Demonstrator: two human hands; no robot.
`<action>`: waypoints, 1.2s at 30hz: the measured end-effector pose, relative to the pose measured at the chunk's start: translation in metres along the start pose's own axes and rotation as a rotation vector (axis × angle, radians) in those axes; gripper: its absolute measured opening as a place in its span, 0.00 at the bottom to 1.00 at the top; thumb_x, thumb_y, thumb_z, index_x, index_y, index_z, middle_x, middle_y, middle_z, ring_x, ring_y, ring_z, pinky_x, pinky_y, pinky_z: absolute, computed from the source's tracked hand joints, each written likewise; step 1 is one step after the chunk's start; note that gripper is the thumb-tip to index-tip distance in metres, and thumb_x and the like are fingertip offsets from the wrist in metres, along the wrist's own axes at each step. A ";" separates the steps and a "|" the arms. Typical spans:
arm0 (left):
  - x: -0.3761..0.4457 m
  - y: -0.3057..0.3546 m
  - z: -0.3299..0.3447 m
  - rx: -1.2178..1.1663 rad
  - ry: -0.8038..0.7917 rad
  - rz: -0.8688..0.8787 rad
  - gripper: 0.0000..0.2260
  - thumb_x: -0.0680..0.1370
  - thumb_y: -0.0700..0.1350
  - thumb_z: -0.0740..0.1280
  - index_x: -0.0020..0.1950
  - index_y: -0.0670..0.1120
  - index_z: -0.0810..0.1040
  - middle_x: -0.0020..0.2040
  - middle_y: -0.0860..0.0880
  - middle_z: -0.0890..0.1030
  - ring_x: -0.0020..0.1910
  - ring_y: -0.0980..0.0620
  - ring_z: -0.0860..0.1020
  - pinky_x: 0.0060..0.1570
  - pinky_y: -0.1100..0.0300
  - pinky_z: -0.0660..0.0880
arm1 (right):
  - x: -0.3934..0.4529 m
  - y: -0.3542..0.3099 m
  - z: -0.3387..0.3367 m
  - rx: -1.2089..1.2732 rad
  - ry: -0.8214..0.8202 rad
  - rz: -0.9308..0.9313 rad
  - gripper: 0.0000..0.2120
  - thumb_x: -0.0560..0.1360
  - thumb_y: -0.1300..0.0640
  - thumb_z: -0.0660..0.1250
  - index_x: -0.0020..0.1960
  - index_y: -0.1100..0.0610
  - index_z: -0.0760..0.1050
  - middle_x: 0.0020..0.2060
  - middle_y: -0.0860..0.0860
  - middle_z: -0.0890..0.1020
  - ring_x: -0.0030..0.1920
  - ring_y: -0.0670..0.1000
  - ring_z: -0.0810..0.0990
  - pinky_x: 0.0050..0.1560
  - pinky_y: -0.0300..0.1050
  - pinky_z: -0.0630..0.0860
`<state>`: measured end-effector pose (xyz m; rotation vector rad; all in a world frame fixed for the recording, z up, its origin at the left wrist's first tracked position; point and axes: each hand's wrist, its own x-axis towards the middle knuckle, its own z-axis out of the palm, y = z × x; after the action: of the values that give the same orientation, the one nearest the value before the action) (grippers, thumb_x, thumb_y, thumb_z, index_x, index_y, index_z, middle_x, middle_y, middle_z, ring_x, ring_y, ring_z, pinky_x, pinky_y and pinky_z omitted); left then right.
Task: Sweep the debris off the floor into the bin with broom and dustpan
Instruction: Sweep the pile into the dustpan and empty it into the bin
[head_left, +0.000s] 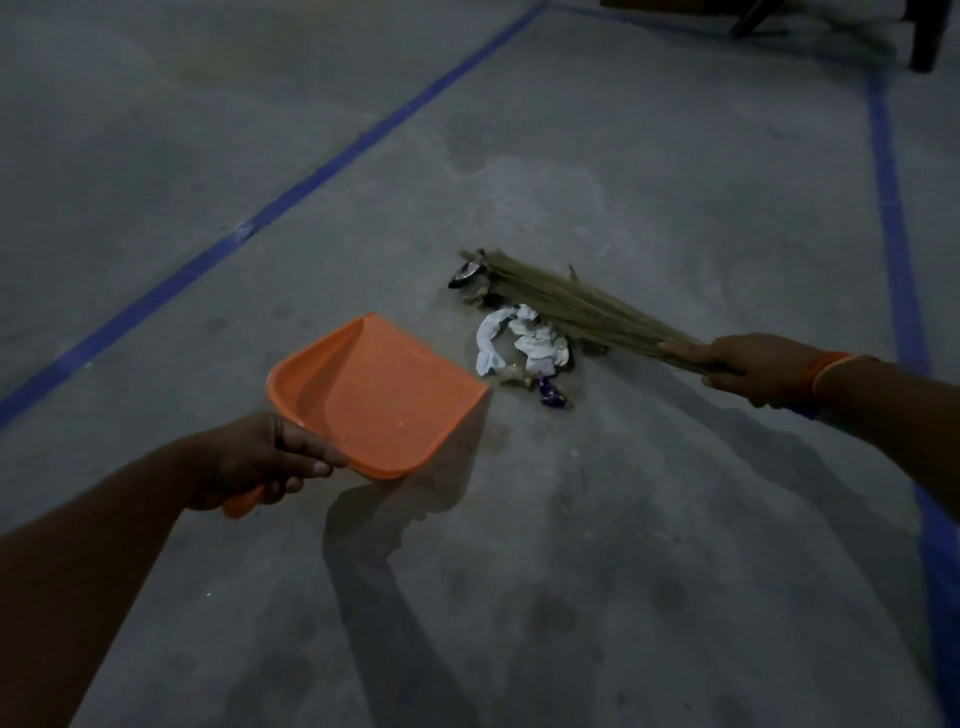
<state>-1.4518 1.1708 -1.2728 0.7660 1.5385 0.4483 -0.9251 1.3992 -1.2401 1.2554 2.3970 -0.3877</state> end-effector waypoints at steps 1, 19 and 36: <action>-0.003 -0.001 -0.001 0.016 -0.007 -0.003 0.09 0.75 0.30 0.68 0.49 0.39 0.86 0.38 0.43 0.81 0.27 0.55 0.74 0.22 0.64 0.68 | -0.006 -0.006 0.003 0.020 0.001 -0.005 0.28 0.83 0.54 0.56 0.75 0.32 0.48 0.44 0.49 0.73 0.32 0.47 0.79 0.36 0.35 0.73; -0.042 -0.014 -0.007 0.080 -0.094 0.027 0.10 0.75 0.29 0.68 0.51 0.38 0.86 0.39 0.42 0.80 0.26 0.54 0.72 0.22 0.64 0.67 | -0.149 -0.058 0.081 0.667 0.145 0.288 0.26 0.83 0.55 0.56 0.72 0.29 0.54 0.46 0.55 0.77 0.30 0.54 0.77 0.31 0.50 0.78; -0.036 -0.010 0.026 0.146 -0.117 0.030 0.10 0.76 0.29 0.68 0.52 0.38 0.86 0.36 0.44 0.81 0.26 0.55 0.73 0.22 0.64 0.69 | -0.105 -0.128 0.101 0.614 0.053 0.156 0.28 0.82 0.55 0.57 0.74 0.32 0.52 0.71 0.52 0.70 0.34 0.50 0.83 0.41 0.43 0.82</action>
<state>-1.4287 1.1345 -1.2568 0.9140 1.4635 0.3099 -0.9546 1.2100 -1.2718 1.7035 2.2746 -1.1113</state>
